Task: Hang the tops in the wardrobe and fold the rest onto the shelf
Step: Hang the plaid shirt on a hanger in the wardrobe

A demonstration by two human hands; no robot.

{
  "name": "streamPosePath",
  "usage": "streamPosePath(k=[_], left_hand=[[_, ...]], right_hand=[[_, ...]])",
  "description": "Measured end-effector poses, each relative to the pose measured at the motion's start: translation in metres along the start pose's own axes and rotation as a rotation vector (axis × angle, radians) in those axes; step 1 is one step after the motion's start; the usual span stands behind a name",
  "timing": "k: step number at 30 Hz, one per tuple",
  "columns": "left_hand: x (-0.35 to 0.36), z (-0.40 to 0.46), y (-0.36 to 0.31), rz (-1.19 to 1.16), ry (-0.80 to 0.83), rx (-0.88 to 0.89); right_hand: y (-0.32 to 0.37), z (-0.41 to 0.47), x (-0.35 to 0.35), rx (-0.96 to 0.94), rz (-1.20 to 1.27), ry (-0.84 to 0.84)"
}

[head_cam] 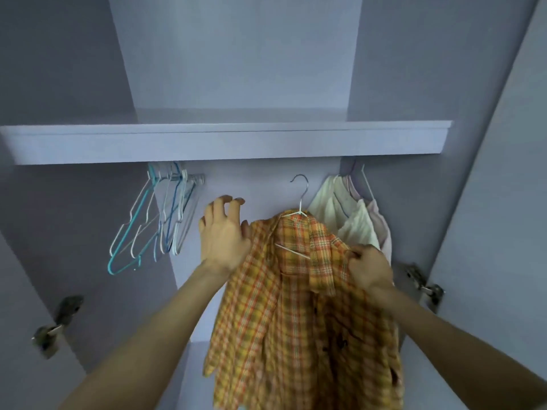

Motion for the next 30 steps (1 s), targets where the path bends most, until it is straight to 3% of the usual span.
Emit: streamPosePath(k=[7,13,21,26,30], left_hand=[[-0.013,0.043,-0.058,0.197,-0.174,0.251],[0.009,0.078,-0.061,0.376,-0.138,0.181],[0.029,0.091,-0.054,0.41,-0.34,0.203],[0.027,0.091,-0.053,0.415,-0.302,0.19],[0.025,0.084,-0.055,0.395,-0.22,0.188]], right_hand=[[0.027,0.034,-0.033,0.095,0.149,-0.203],[0.027,0.084,-0.03,0.212,0.109,-0.29],[0.012,0.136,0.001,0.178,0.19,-0.25],[0.015,0.134,0.0,0.195,0.203,-0.267],[0.01,0.119,0.003,0.054,0.018,-0.144]])
Point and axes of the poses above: each hand's wrist, its own z-axis towards the middle knuckle, its own x-axis out of the palm, y = z × x, the point moved 1 cm from there along z, towards the middle knuckle, and after that the axes turned 13 degrees about y, right-handed, at the moved point
